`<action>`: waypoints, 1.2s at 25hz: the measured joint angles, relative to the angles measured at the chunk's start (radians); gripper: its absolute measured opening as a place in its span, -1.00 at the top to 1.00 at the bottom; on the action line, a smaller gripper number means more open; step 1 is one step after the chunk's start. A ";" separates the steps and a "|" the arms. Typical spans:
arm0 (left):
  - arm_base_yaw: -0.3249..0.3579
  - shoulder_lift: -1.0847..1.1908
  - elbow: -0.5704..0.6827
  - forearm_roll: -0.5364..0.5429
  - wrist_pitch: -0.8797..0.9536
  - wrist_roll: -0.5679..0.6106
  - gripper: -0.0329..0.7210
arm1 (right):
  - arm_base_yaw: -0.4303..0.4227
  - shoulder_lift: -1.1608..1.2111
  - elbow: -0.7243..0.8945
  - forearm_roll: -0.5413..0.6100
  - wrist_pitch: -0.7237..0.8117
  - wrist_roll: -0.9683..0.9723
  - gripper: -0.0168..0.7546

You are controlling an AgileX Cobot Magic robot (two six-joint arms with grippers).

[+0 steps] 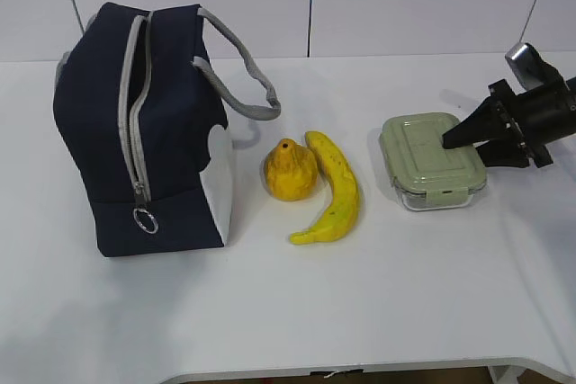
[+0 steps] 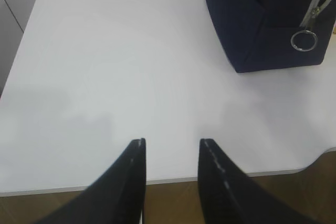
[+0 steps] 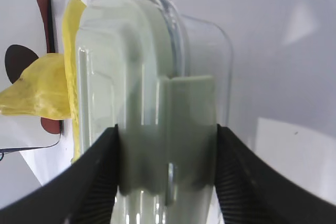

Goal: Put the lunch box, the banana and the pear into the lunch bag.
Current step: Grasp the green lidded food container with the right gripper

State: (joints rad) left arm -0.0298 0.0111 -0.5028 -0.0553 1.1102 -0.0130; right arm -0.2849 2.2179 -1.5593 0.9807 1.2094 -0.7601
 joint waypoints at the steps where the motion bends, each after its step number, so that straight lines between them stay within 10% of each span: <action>1: 0.000 0.000 0.000 0.000 0.000 0.000 0.28 | 0.000 0.000 0.000 0.002 0.000 0.000 -0.11; 30: 0.000 0.000 0.000 0.000 0.000 0.000 0.28 | 0.000 -0.002 0.000 0.010 -0.001 0.074 -0.06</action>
State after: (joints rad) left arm -0.0298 0.0111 -0.5028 -0.0553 1.1102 -0.0130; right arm -0.2849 2.2161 -1.5593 0.9904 1.2088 -0.6863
